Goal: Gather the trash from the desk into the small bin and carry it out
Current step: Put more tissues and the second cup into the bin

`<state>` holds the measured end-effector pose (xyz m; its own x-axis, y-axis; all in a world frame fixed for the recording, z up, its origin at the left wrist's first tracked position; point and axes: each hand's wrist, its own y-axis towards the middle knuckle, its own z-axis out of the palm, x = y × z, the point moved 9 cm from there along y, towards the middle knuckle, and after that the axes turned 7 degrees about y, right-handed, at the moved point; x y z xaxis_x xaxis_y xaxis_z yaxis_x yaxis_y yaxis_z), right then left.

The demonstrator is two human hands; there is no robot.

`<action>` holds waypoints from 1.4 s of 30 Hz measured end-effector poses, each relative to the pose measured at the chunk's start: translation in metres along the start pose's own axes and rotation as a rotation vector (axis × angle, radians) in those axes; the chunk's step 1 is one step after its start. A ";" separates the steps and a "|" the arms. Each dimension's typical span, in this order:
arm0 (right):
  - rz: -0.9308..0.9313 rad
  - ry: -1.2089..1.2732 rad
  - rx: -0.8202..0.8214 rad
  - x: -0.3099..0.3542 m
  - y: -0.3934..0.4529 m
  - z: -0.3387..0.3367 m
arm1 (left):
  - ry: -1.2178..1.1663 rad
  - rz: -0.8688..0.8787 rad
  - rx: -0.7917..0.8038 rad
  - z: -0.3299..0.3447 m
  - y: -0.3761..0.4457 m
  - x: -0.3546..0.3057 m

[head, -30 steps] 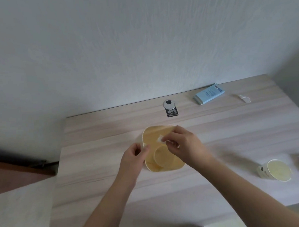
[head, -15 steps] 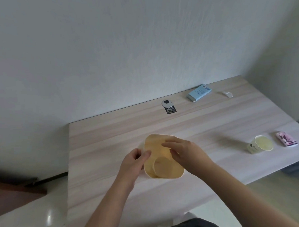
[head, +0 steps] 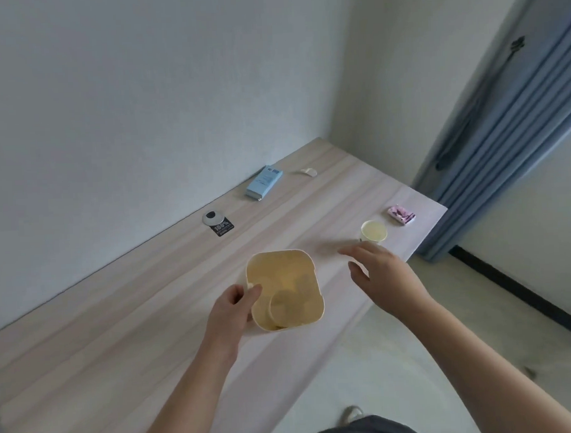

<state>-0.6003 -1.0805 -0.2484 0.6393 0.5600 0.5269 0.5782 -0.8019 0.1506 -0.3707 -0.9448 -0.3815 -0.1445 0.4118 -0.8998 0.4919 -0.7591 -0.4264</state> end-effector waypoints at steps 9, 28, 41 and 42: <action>0.182 -0.012 -0.114 -0.113 -0.023 -0.066 | 0.094 -0.056 0.142 0.134 0.022 -0.008; 0.058 0.038 0.140 -0.241 0.040 -0.050 | 0.145 -0.052 -0.043 0.215 0.048 -0.037; 0.061 -0.075 0.452 -0.251 0.133 0.054 | -0.013 -0.129 -0.115 0.174 0.101 -0.011; 0.066 -0.094 0.487 -0.254 0.138 0.062 | -0.021 -0.121 -0.099 0.173 0.105 -0.014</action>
<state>-0.6517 -1.3201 -0.4133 0.7124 0.5457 0.4412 0.6903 -0.6581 -0.3006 -0.4655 -1.1173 -0.4292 -0.2252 0.4856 -0.8447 0.5517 -0.6510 -0.5214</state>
